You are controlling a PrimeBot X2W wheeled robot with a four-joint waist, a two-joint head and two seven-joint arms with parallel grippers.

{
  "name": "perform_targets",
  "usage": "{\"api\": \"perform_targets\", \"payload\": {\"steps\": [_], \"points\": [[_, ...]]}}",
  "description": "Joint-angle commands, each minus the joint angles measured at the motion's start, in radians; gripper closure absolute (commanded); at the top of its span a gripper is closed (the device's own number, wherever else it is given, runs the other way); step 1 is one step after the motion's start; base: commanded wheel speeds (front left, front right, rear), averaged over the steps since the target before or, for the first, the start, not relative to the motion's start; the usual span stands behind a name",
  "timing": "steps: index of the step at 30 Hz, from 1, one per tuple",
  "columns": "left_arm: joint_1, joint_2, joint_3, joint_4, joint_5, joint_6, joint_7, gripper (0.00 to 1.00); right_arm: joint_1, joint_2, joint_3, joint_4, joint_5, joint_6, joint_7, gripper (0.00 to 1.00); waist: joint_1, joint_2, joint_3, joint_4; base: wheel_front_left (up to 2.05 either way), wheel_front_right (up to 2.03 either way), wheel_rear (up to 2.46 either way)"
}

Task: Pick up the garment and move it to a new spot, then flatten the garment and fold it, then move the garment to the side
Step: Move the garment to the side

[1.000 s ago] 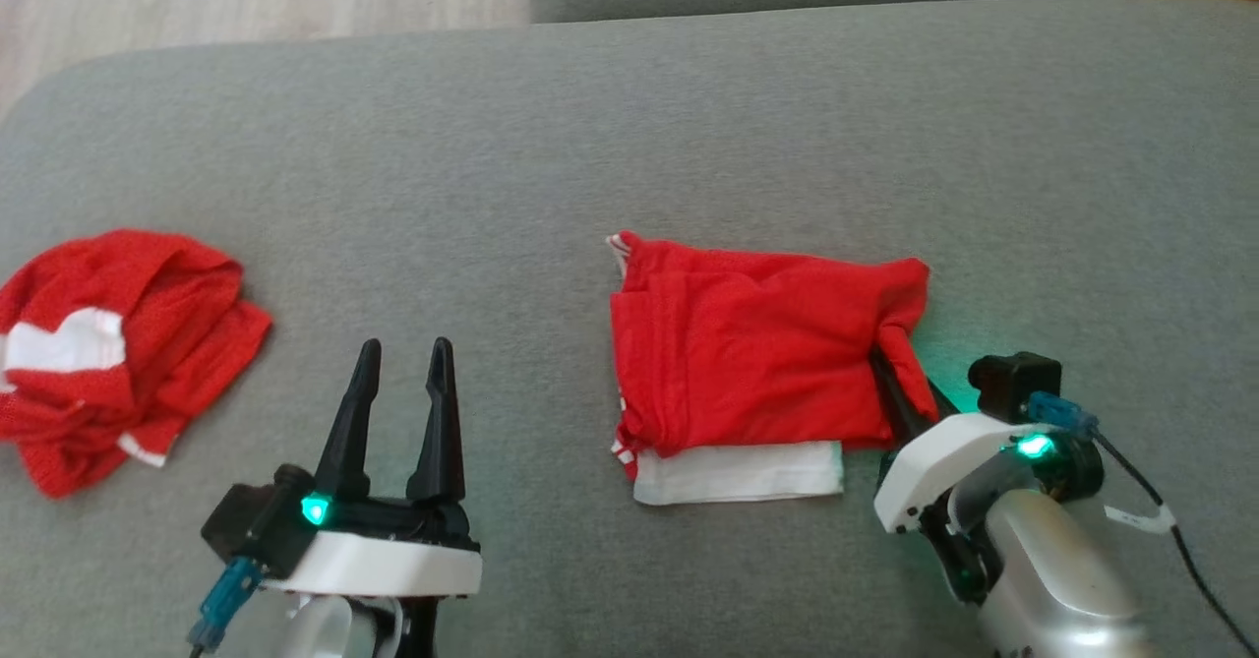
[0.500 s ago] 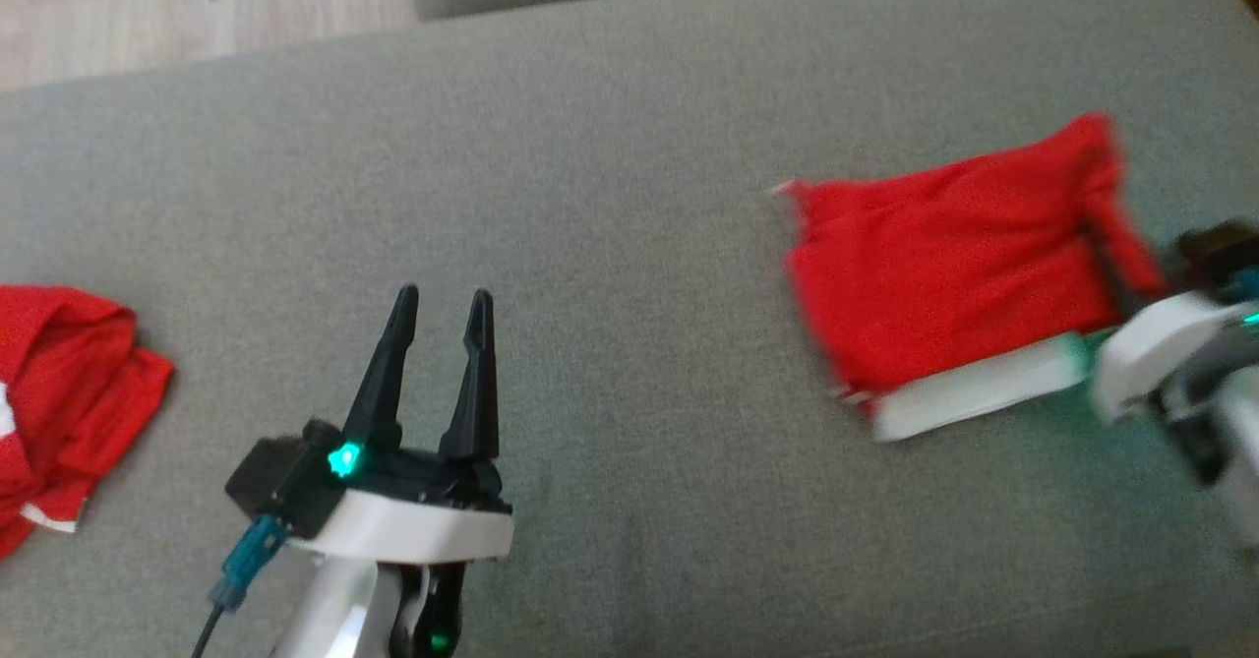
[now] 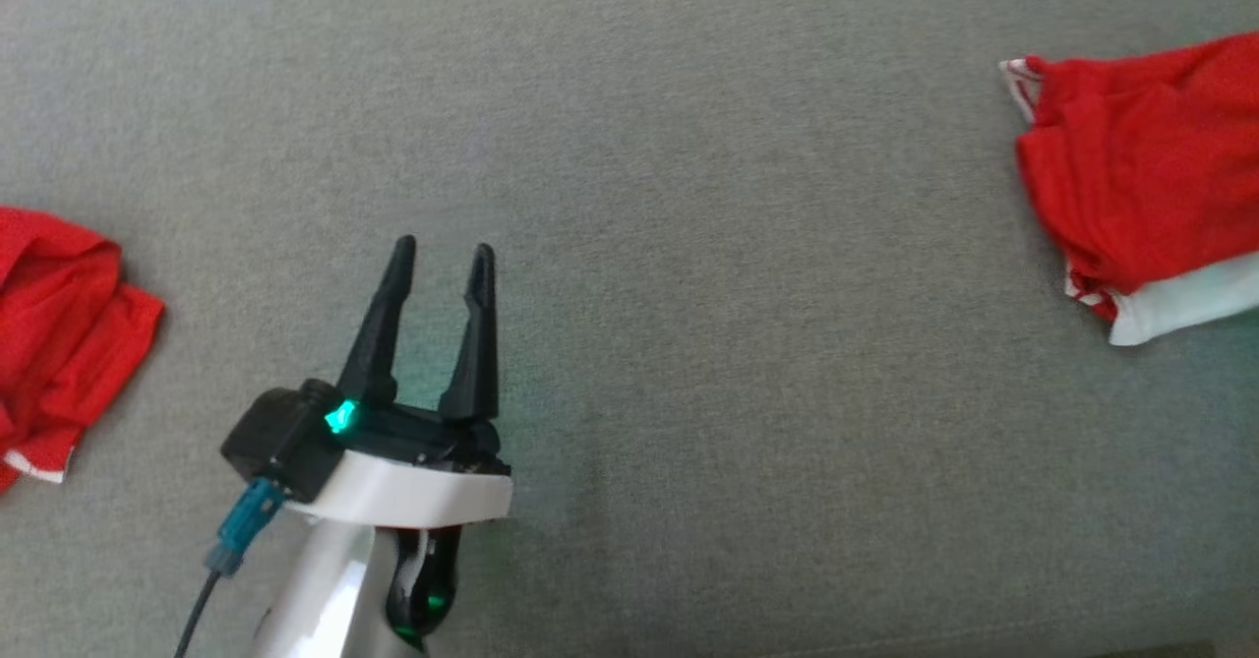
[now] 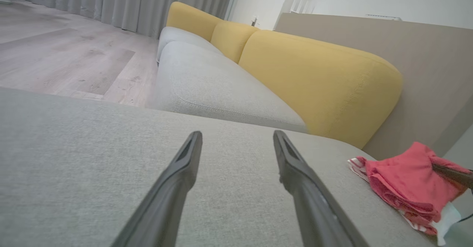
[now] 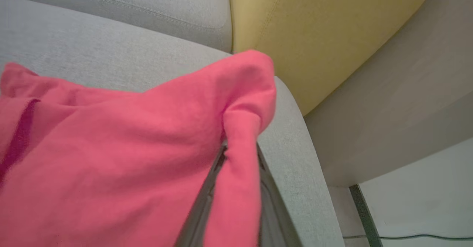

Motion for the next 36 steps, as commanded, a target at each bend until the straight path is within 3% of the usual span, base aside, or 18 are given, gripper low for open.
{"api": "perform_targets", "payload": {"steps": [1, 16, 17, 18, 27, 36], "points": [[-0.023, 0.004, 0.041, -0.033, 0.008, -0.006, -0.006, 0.0, 0.002, -0.047, 0.001, 0.016, 0.0, 0.007, -0.021, 1.0, -0.0002, 0.0, 0.008, 0.007, 0.0, 0.0, 0.0], [-0.006, 0.004, 0.04, -0.021, 0.008, -0.006, -0.006, 0.0, -0.048, -0.049, -0.008, 0.133, -0.019, 0.007, -0.084, 1.0, -0.0002, 0.0, -0.016, -0.017, 0.0, 0.0, 0.0], [-0.005, 0.004, 0.039, -0.02, 0.008, -0.006, -0.006, 0.0, -0.052, -0.048, -0.01, 0.137, -0.02, 0.007, -0.088, 0.57, -0.0002, 0.0, -0.018, -0.018, 0.0, 0.0, 0.0], [-0.004, 0.005, 0.04, -0.019, 0.008, -0.006, -0.006, 0.0, -0.055, -0.047, -0.013, 0.142, -0.022, 0.007, -0.091, 0.0, -0.0002, 0.0, -0.019, -0.018, 0.0, 0.0, 0.0], [0.004, 0.005, 0.061, -0.012, -0.001, -0.006, -0.006, 0.0, -0.064, 0.01, -0.03, 0.134, -0.011, 0.007, -0.112, 0.0, -0.0002, 0.0, -0.062, -0.011, 0.0, 0.0, 0.0], [0.048, 0.002, 0.093, -0.015, -0.017, -0.006, -0.006, 0.0, 0.035, 0.191, -0.013, -0.086, 0.02, 0.007, -0.123, 0.0, -0.0002, 0.0, -0.18, 0.006, 0.0, 0.0, 0.0]]}}
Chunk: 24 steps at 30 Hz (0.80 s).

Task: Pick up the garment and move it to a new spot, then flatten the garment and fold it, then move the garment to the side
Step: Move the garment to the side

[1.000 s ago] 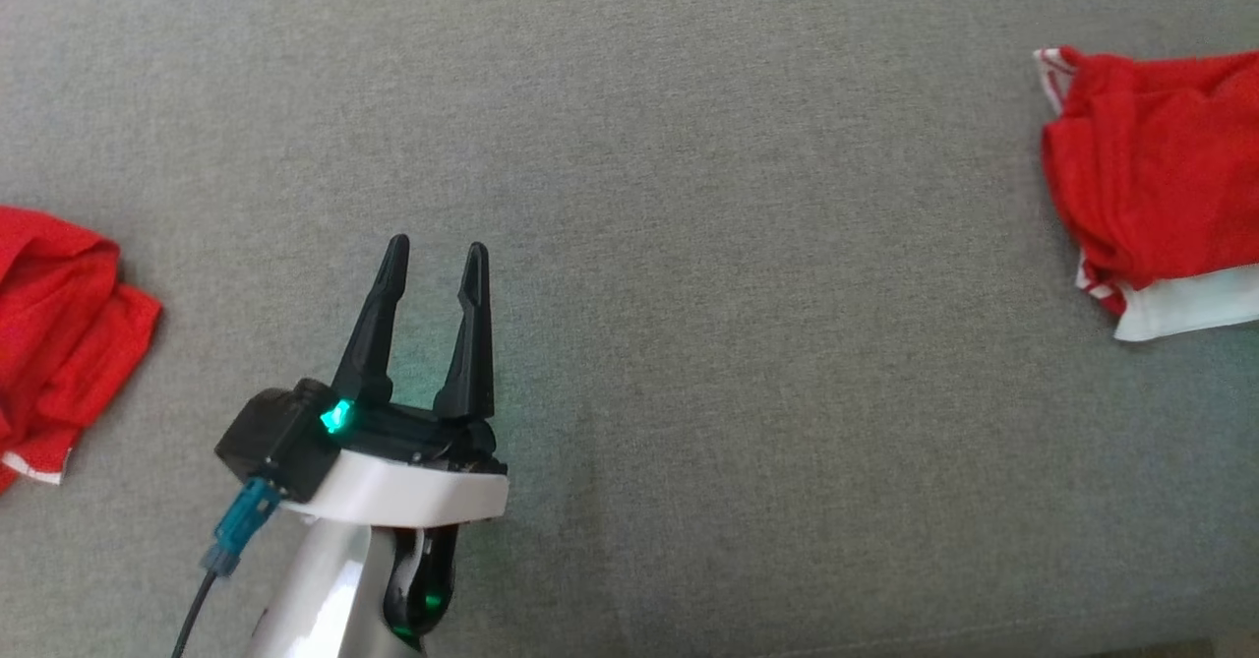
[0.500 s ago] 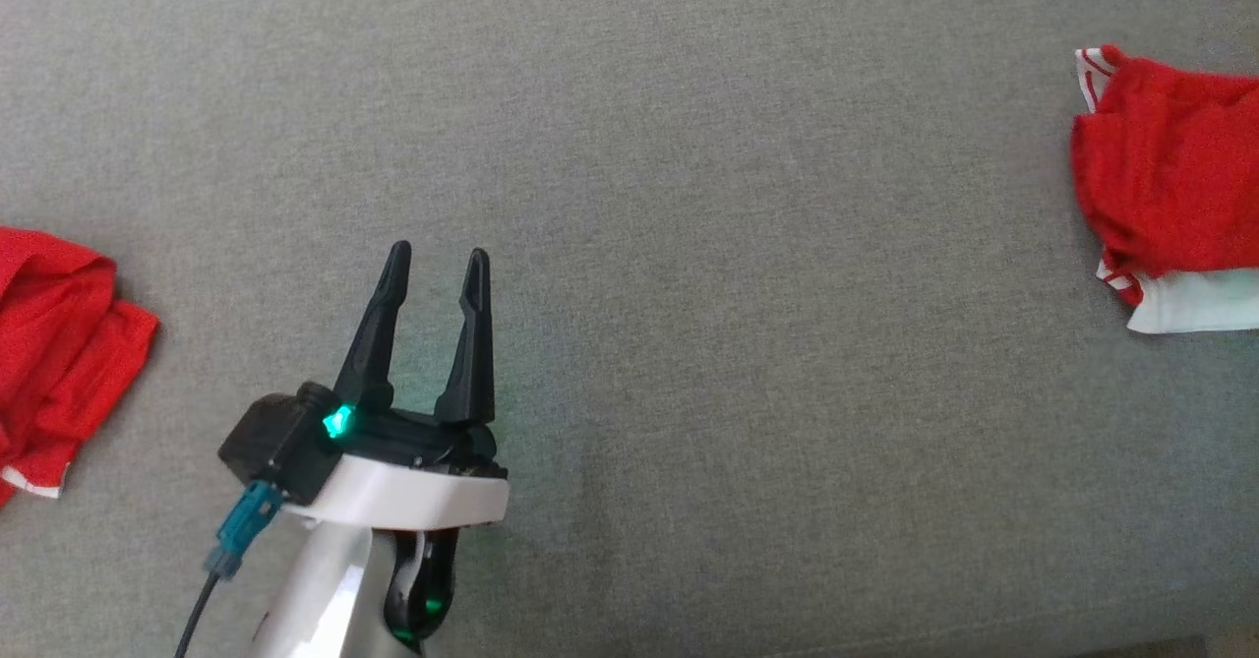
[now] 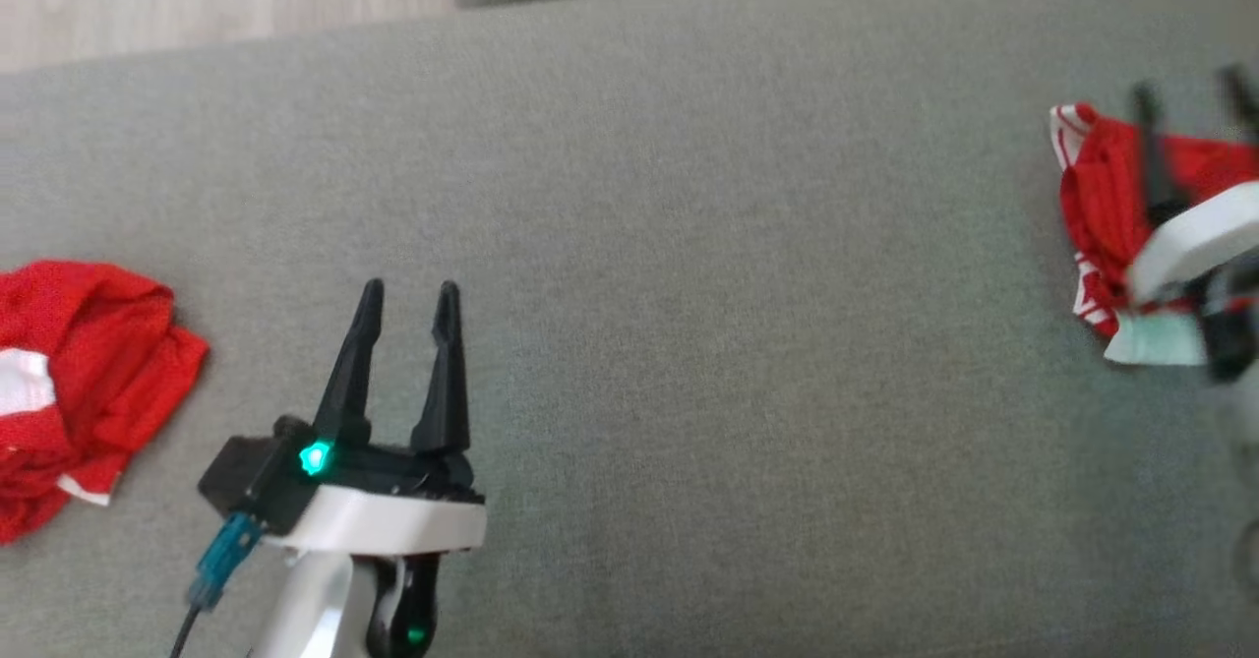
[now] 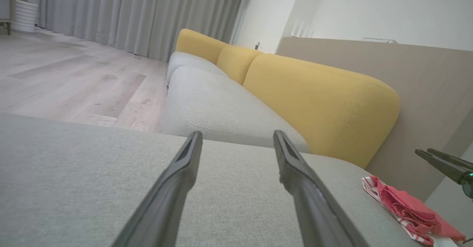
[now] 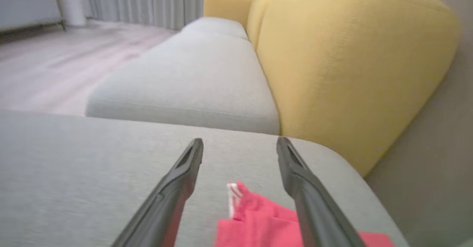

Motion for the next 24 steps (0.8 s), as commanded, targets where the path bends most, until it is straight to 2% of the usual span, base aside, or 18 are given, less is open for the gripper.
{"api": "perform_targets", "payload": {"steps": [1, 6, 8, 13, 15, 24], "points": [[-0.004, 0.002, 0.046, -0.034, -0.009, -0.006, -0.006, 0.0, 0.043, 0.011, 0.006, -0.062, 0.021, 0.007, -0.013, 0.0, 0.0001, 0.0, -0.044, 0.012, 0.0, 0.0, 0.0], [0.032, 0.001, 0.063, -0.044, -0.017, -0.006, -0.006, 0.0, 0.18, 0.098, -0.054, -0.275, 0.045, 0.007, -0.013, 0.0, 0.0001, 0.0, -0.1, 0.025, 0.0, 0.0, 0.0], [0.049, 0.001, 0.074, -0.05, -0.02, -0.006, -0.006, 0.0, 0.243, 0.129, -0.115, -0.367, -0.021, 0.007, -0.013, 0.0, 0.0001, 0.0, -0.116, 0.028, 0.0, 0.0, 0.0], [0.095, 0.001, 0.082, -0.048, -0.014, -0.006, -0.006, 0.0, 0.439, 0.31, -0.262, -0.535, -0.144, 0.007, -0.013, 0.0, 0.0001, 0.0, -0.146, 0.037, 0.0, 0.0, 0.0], [0.106, 0.001, 0.074, -0.045, -0.006, -0.006, -0.006, 0.0, 0.504, 0.353, -0.282, -0.571, -0.175, 0.007, -0.013, 0.0, 0.0001, 0.0, -0.152, 0.042, 0.0, 0.0, 0.0], [0.13, 0.001, 0.062, -0.046, -0.005, -0.006, -0.006, 0.0, 0.658, 0.393, -0.277, -0.663, -0.214, 0.007, -0.013, 0.0, 0.0001, 0.0, -0.166, 0.052, 0.0, 0.0, 0.0]]}}
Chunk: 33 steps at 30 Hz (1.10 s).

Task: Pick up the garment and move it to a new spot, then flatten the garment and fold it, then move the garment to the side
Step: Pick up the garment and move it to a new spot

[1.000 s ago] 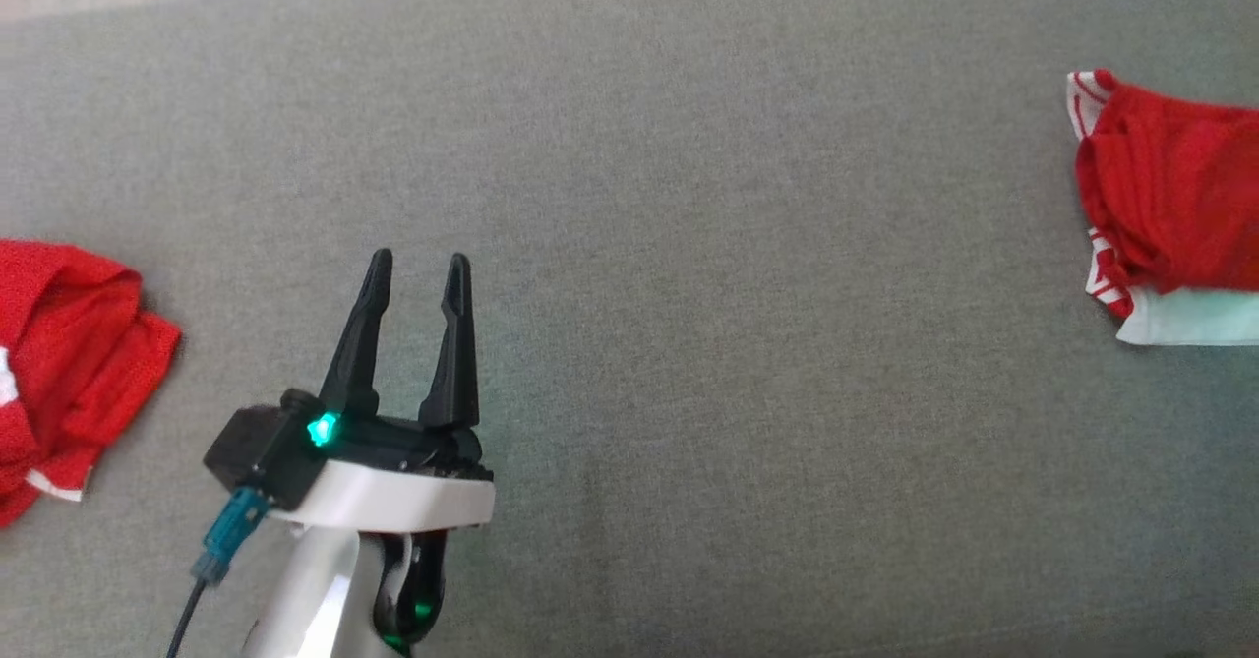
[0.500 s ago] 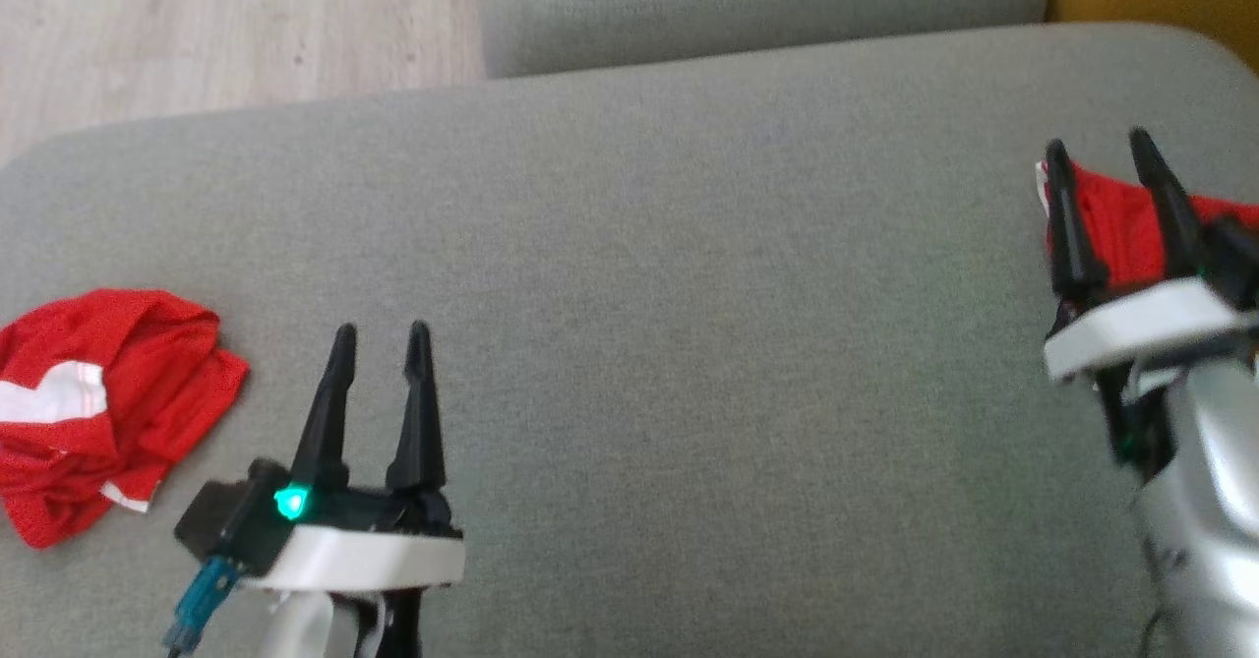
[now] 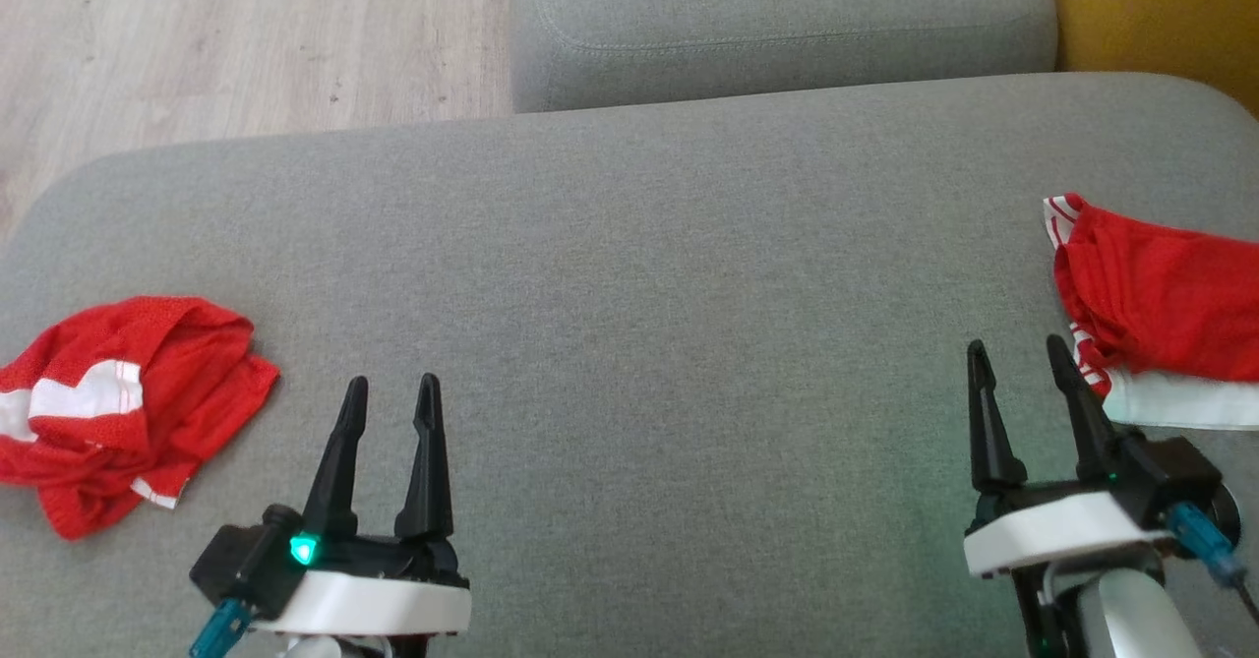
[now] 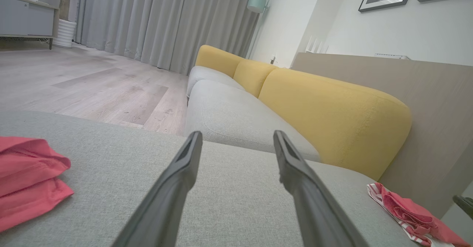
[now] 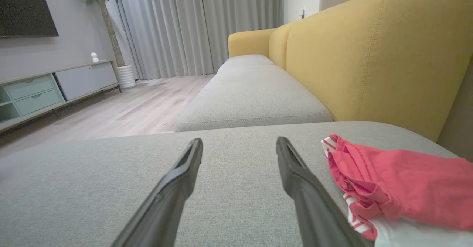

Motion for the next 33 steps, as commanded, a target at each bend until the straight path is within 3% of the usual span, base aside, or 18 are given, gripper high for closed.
{"api": "perform_targets", "payload": {"steps": [1, 25, 33], "points": [[-0.022, 0.0, 0.027, -0.038, 0.001, -0.006, -0.006, 0.0, -0.007, 0.003, 0.023, -0.044, 0.001, 0.007, -0.011, 0.0, 0.0001, 0.0, 0.002, -0.001, 0.0, 0.0, 0.0], [-0.017, 0.0, 0.02, -0.025, -0.011, -0.006, -0.006, 0.0, 0.034, 0.004, 0.036, -0.114, 0.04, 0.007, -0.011, 0.0, 0.0001, 0.0, -0.002, -0.01, 0.0, 0.0, 0.0], [-0.02, 0.0, 0.032, -0.017, -0.007, -0.006, -0.006, 0.0, 0.043, 0.004, 0.065, -0.112, 0.048, 0.007, -0.011, 0.0, 0.0001, 0.0, -0.018, 0.058, 0.0, 0.0, 0.0]]}}
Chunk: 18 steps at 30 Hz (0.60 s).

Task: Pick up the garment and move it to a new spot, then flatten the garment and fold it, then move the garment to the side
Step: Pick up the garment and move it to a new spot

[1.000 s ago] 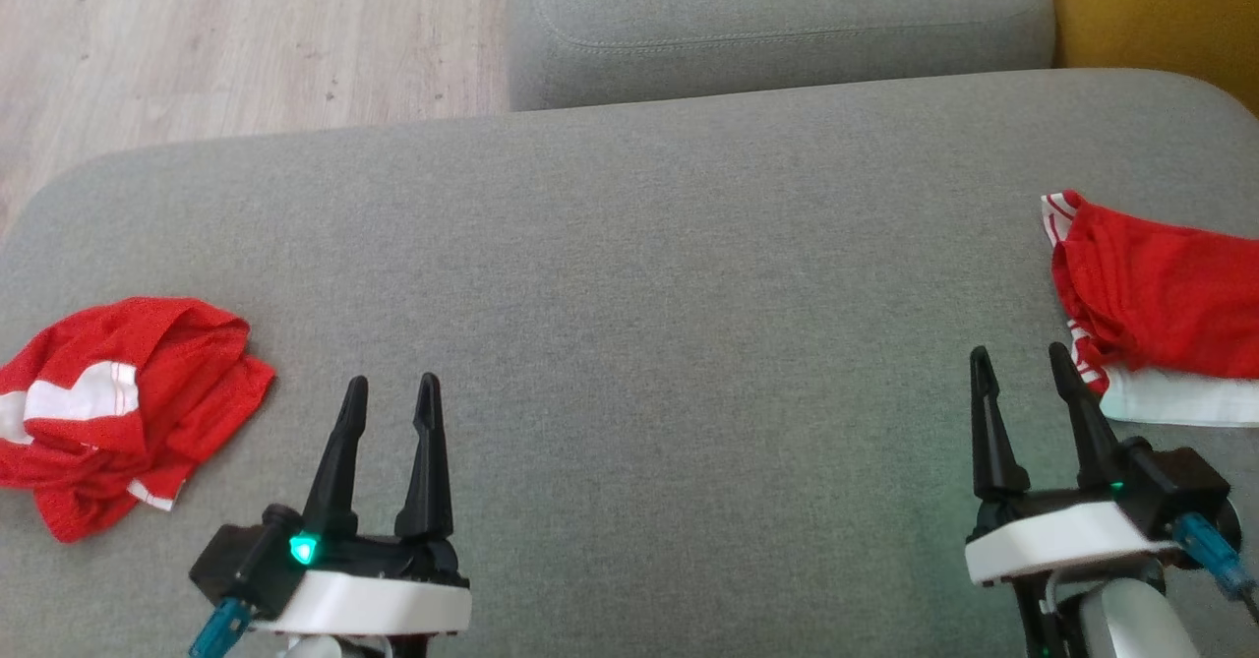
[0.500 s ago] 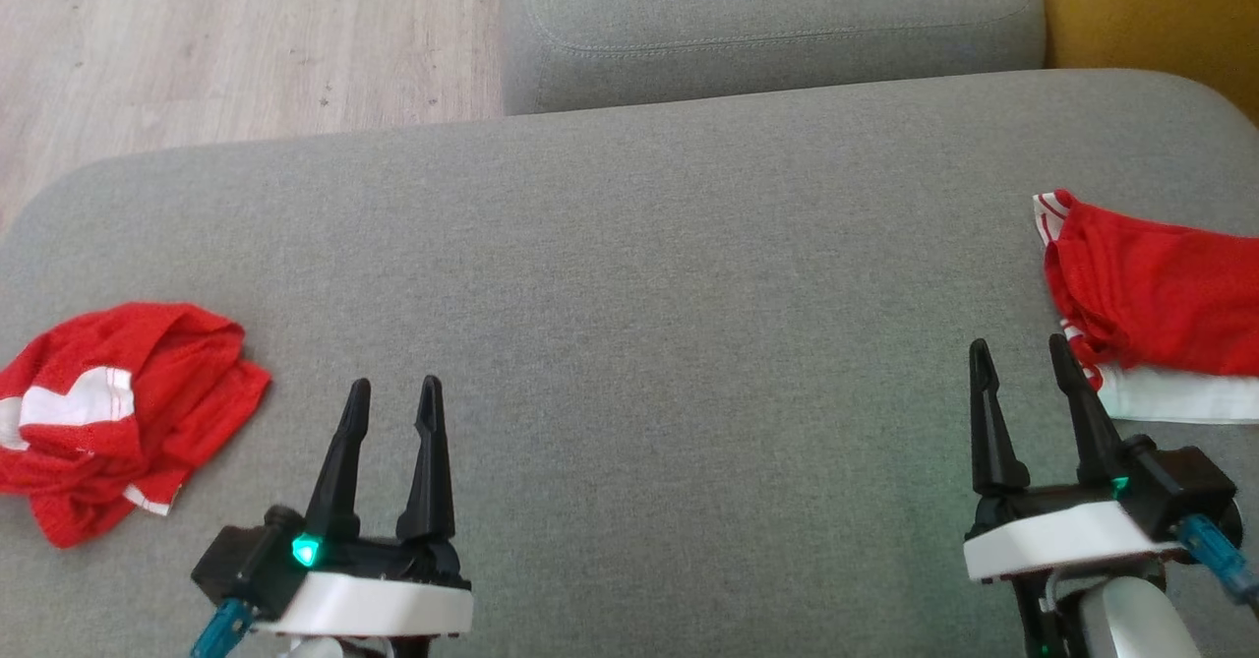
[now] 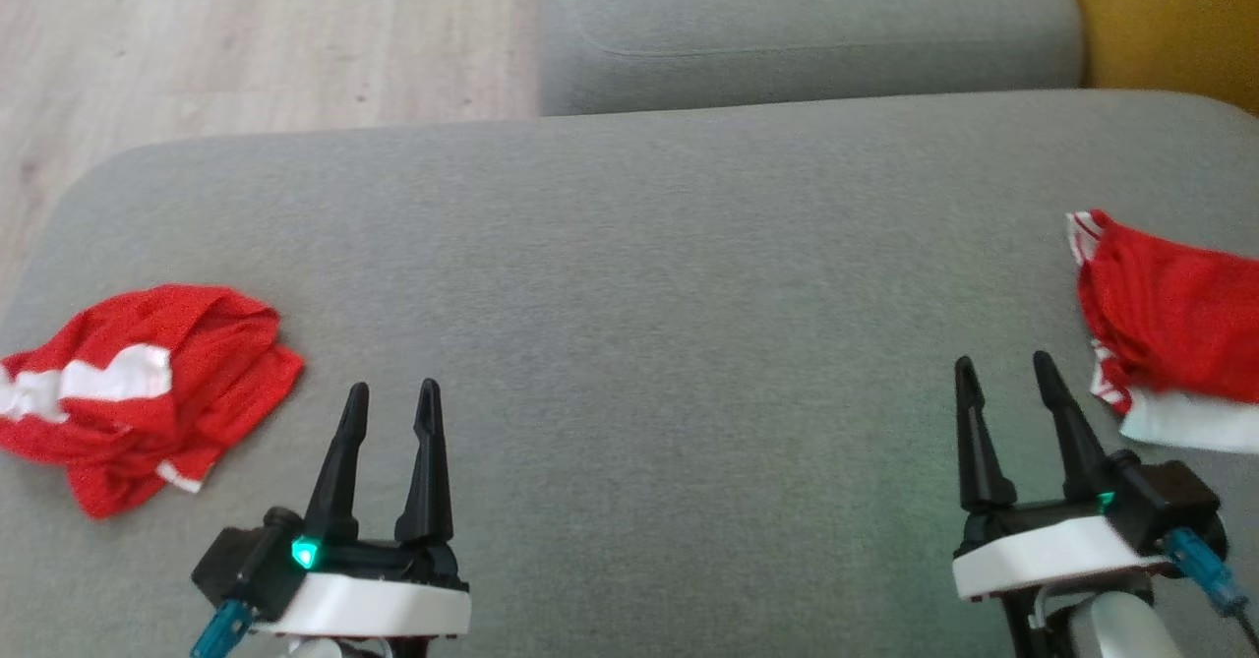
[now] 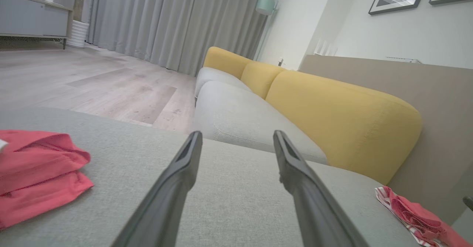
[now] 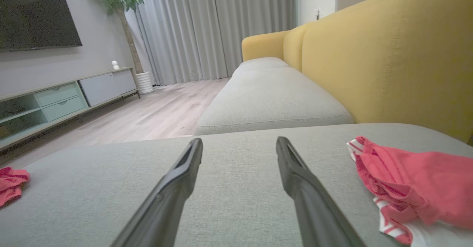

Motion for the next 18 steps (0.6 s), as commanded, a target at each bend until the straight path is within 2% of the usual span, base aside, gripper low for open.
{"api": "perform_targets", "payload": {"steps": [1, 18], "points": [[-0.025, 0.0, 0.032, -0.028, 0.001, -0.006, -0.006, 0.0, -0.024, -0.002, 0.029, -0.033, 0.005, 0.007, -0.011, 0.0, 0.0, 0.0, -0.006, 0.019, 0.0, 0.0, 0.0], [-0.007, 0.0, 0.081, -0.024, 0.044, -0.006, -0.006, 0.0, -0.007, -0.002, 0.119, -0.018, 0.027, 0.007, -0.011, 0.0, 0.0, 0.0, -0.037, 0.312, 0.0, 0.0, 0.0]]}}
